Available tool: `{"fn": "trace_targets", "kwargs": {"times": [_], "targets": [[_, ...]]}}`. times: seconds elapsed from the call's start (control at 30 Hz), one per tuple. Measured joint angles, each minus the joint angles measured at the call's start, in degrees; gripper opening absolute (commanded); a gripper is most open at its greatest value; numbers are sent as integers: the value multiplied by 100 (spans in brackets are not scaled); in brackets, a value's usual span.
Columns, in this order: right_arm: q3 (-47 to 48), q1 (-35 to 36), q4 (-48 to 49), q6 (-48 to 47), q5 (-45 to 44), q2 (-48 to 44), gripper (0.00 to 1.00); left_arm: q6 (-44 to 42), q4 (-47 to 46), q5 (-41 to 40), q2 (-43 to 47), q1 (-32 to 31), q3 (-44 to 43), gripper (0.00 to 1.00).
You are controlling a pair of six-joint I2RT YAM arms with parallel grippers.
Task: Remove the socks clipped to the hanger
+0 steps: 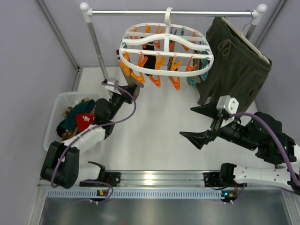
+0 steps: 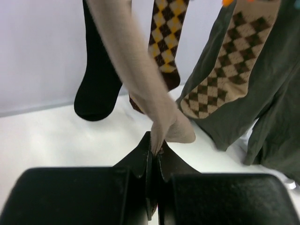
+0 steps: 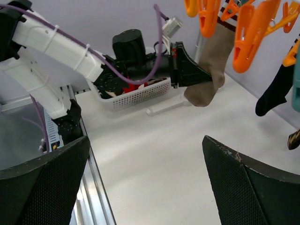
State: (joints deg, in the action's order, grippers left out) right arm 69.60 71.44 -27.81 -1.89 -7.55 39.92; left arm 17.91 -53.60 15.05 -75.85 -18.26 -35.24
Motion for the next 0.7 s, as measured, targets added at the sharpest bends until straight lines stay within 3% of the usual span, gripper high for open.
{"fn": "trace_targets", "kwargs": {"times": [0.37, 0.7], "targets": [[-61, 0, 39, 317, -560, -415, 99, -461, 107, -1598, 1609, -1003, 813, 0], [-61, 0, 35, 560, -957, -581, 99, -857, 577, -2483, 2629, -1915, 1152, 0]]}}
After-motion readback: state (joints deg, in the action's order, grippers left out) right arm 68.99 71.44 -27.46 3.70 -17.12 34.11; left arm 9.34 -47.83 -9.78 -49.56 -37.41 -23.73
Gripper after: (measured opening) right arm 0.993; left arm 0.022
